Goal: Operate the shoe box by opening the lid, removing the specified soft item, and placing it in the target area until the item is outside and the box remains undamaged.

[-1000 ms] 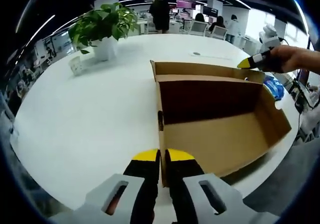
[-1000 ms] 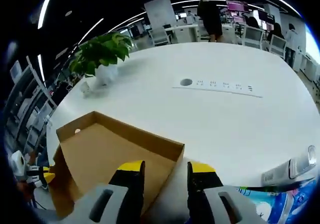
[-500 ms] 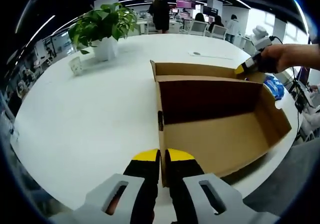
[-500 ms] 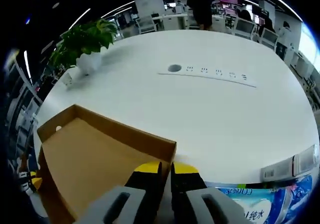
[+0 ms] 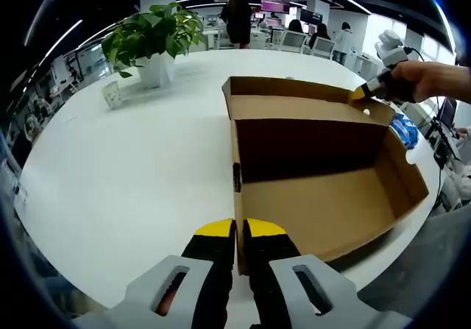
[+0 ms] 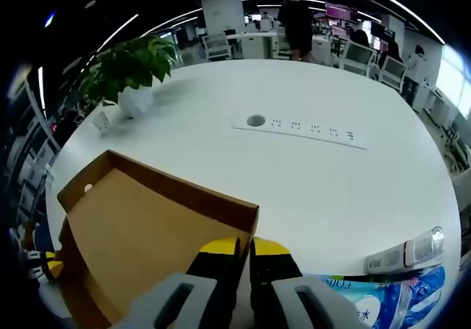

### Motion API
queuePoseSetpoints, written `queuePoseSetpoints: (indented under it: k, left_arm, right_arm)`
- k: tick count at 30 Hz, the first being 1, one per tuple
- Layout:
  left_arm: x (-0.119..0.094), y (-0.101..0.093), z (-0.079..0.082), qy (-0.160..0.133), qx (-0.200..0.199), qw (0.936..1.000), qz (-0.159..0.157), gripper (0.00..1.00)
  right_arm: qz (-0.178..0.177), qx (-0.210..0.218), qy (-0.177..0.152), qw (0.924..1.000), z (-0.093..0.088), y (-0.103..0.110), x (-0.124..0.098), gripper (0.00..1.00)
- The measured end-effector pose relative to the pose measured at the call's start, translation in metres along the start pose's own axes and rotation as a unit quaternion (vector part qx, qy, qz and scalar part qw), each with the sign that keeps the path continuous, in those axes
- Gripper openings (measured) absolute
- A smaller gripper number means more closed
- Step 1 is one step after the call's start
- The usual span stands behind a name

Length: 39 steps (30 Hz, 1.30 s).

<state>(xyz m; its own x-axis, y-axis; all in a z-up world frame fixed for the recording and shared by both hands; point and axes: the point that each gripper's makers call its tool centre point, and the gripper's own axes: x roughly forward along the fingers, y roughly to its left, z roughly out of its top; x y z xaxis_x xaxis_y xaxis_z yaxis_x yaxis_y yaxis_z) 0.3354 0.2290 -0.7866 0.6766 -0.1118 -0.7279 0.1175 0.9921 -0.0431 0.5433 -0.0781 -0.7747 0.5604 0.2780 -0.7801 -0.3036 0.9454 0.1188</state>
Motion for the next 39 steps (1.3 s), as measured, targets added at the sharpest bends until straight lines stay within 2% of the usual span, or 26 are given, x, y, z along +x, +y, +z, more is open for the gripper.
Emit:
queuePoseSetpoints:
  k: [4, 10, 14, 20, 23, 30, 32, 39]
  left_arm:
    - [0.0, 0.0, 0.0, 0.0, -0.006, 1.0, -0.002, 0.03]
    - [-0.001, 0.001, -0.001, 0.0, -0.015, 0.9999, -0.004, 0.03]
    - [0.0, 0.001, 0.0, 0.001, -0.017, 0.9998, -0.005, 0.03]
    - [0.0, 0.001, 0.0, 0.001, -0.021, 0.9998, -0.004, 0.03]
    - [0.0, 0.001, 0.0, 0.0, -0.025, 0.9997, -0.004, 0.03]
    - [0.0, 0.001, 0.0, -0.001, -0.032, 0.9995, -0.004, 0.03]
    - [0.0, 0.002, 0.0, -0.002, -0.035, 0.9994, -0.004, 0.03]
    - [0.002, 0.001, 0.002, -0.007, -0.048, 0.9988, -0.003, 0.03]
  right_arm:
    - [0.002, -0.001, -0.011, 0.9999, 0.007, 0.0, -0.005, 0.0]
    - [0.011, -0.025, -0.038, 0.9989, 0.015, 0.02, -0.037, 0.0]
    - [0.015, -0.024, -0.054, 0.9981, 0.023, 0.027, -0.053, 0.0]
    - [0.019, -0.026, -0.074, 0.9968, 0.033, 0.03, -0.064, 0.0]
    - [0.021, -0.032, -0.09, 0.9952, 0.038, 0.036, -0.075, 0.0]
    - [0.029, -0.046, -0.126, 0.9906, 0.055, 0.037, -0.083, 0.0]
    - [0.034, -0.062, -0.135, 0.9883, 0.059, 0.039, -0.086, 0.0]
    - [0.049, -0.084, -0.166, 0.9813, 0.066, 0.047, -0.101, 0.0]
